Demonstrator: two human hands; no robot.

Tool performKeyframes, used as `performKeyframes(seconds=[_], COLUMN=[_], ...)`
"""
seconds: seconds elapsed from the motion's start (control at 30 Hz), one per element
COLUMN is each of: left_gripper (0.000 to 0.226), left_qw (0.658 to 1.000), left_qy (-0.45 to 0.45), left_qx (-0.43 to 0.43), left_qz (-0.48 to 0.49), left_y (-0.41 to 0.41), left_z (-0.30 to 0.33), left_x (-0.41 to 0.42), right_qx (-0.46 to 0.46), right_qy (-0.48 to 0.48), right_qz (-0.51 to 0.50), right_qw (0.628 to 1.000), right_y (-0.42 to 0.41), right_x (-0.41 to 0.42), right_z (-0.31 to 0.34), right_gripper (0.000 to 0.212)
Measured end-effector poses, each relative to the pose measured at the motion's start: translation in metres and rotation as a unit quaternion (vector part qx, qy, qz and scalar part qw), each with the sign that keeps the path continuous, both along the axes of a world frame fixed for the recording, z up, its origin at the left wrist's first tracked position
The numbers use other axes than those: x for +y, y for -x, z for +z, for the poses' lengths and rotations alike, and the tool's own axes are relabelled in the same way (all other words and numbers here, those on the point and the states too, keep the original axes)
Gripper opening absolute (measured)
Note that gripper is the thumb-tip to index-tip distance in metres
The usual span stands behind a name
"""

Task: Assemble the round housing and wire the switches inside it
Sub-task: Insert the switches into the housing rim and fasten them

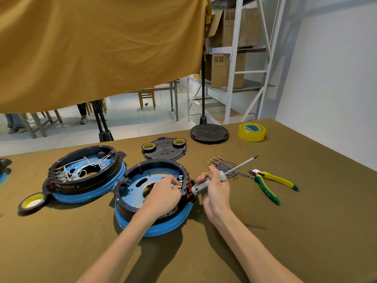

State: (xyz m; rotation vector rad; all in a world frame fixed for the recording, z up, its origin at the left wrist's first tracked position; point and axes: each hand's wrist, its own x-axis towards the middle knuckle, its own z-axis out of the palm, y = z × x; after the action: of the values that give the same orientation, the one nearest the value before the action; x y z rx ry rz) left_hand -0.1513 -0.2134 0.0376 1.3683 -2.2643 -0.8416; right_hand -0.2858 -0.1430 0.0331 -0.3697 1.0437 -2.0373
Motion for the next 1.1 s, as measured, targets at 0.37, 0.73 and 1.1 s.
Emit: performKeyframes(seconds=[0.37,0.73,1.1], left_gripper=[0.020,0.095,0.050], left_qw=[1.000,0.993,0.948], left_qy=[0.021,0.084,0.235], left_qx=[-0.010,-0.040,-0.211], left_qz=[0.019,0.067,0.044], left_y=[0.001,0.002,0.020], left_z=[-0.002,-0.008,0.000], left_x=[0.001,-0.001,0.010], right_qx=[0.031,0.063,0.708], right_qy=[-0.017,-0.113,-0.448], right_qz=[-0.011,0.025,0.044], right_qw=[0.999,0.991,0.545], right_y=[0.001,0.023,0.064], right_x=[-0.006,-0.008,0.032], right_z=[0.000,-0.003,-0.021], right_gripper=[0.022,0.021,0.026])
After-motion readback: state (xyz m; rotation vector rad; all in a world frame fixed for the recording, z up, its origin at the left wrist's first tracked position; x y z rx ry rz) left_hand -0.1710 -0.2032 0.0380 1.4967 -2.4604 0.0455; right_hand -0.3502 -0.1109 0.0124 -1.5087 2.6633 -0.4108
